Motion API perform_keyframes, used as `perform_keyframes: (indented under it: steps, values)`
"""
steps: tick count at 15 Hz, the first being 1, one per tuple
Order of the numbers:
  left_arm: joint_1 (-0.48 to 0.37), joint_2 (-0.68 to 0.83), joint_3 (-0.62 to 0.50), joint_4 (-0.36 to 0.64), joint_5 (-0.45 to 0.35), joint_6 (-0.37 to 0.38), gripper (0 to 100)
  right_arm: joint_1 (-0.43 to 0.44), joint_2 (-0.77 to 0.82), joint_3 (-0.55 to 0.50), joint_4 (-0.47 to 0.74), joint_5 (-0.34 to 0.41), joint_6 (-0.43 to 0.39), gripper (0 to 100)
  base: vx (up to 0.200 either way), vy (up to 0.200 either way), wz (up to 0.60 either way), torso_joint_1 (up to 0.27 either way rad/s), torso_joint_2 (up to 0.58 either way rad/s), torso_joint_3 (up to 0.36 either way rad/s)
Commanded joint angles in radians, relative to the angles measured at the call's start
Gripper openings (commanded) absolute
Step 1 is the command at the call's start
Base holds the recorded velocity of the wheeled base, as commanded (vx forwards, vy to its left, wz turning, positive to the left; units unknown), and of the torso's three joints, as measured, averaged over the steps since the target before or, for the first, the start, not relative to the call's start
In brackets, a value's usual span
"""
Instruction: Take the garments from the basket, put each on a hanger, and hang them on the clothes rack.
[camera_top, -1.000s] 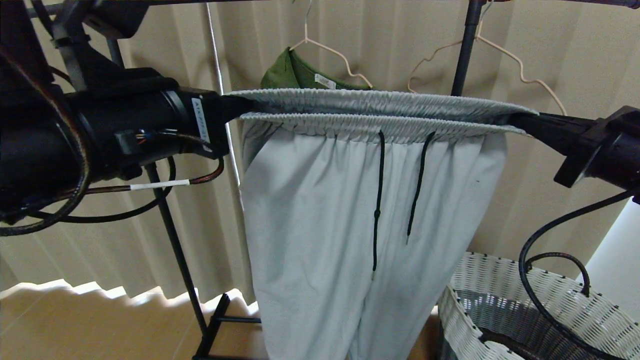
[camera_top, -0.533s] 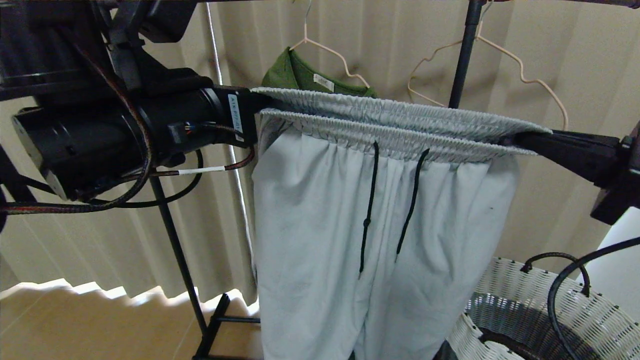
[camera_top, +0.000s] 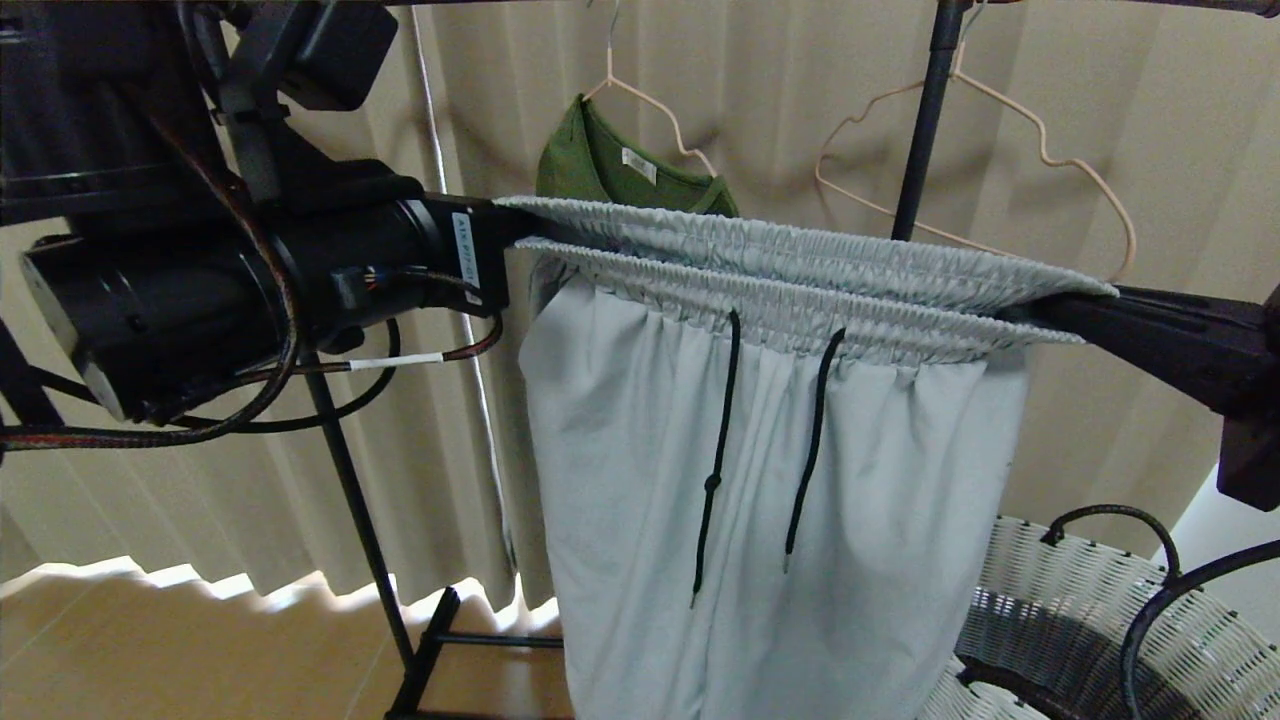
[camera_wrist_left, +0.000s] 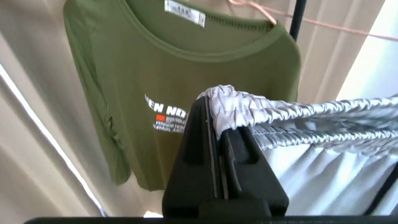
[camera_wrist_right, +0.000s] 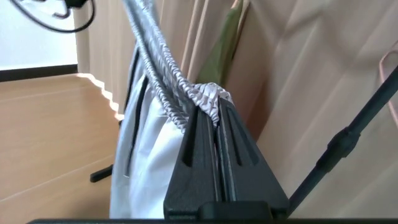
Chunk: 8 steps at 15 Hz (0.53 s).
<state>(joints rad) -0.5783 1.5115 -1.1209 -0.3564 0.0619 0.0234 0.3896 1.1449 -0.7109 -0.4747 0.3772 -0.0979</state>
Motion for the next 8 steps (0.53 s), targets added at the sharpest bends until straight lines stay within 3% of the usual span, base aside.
perform_keyframes:
  steps: [1, 7, 8]
  values:
    - [0.0, -0.06, 0.033, 0.022, -0.001, 0.001, 0, 0.0, 0.033, -0.022, -0.001, -0.012, 0.0, 0, 0.0, 0.0, 0.0, 0.0, 0.0, 0.0]
    - [-0.009, -0.218, 0.092, 0.195, -0.016, 0.007, 0, -0.001, 0.21, -0.211, -0.004, -0.086, 0.001, 0, 0.0, 0.0, 0.0, 0.0, 0.0, 0.0]
    - [-0.035, -0.249, 0.122, 0.212, -0.047, 0.003, 0, -0.001, 0.259, -0.265, -0.01, -0.086, 0.001, 0, 0.0, 0.0, 0.0, 0.0, 0.0, 0.0]
